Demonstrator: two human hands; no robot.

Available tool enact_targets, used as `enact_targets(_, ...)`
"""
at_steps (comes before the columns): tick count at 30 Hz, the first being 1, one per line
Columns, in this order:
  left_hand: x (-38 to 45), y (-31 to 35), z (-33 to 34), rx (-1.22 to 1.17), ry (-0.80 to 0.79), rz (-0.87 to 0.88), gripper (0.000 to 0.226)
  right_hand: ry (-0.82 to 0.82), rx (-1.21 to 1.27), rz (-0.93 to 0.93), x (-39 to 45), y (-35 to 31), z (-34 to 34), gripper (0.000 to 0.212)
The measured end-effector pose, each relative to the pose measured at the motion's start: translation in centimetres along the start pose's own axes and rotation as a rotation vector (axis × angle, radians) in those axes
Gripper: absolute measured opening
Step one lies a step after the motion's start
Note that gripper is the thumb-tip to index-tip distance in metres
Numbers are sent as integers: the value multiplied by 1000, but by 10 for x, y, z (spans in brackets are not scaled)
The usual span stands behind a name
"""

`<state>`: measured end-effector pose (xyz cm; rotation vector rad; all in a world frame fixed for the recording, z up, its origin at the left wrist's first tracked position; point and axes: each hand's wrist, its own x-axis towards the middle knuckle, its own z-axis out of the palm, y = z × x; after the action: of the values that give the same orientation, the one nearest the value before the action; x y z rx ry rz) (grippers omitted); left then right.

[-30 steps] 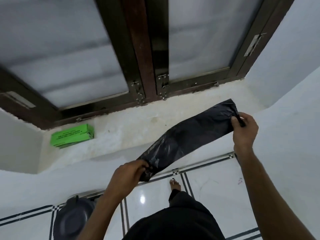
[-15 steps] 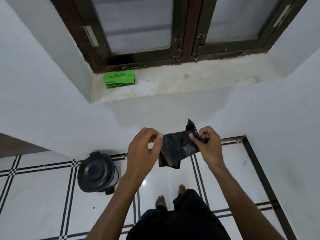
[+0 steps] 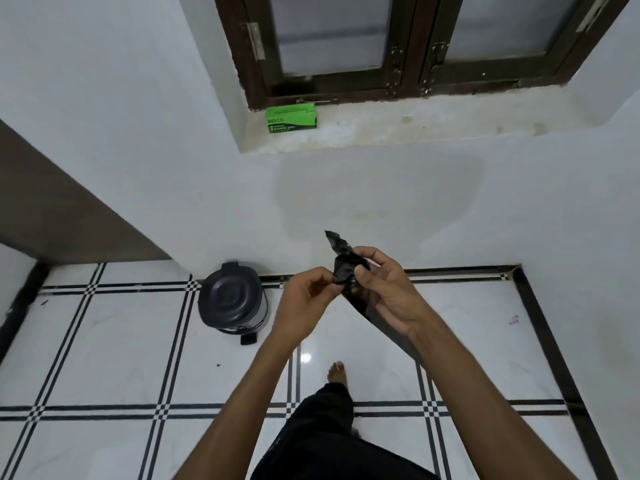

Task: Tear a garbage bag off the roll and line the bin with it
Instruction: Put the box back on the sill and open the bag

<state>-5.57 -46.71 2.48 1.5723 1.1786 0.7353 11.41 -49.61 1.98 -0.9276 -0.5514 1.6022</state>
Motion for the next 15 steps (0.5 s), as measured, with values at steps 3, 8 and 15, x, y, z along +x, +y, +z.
enact_targets(3,-28,-6,-24,34,42,-1,18,5,-103,-20,-17,17,11,38)
enact_targets(8,-64,-10,-63,-12,146,-36,22,-17,-294,-57,-31,39,40,29)
enact_targets(15,-88,-40,-146,-546,522,-312,27,203,-509,-144,-22,58,87,10)
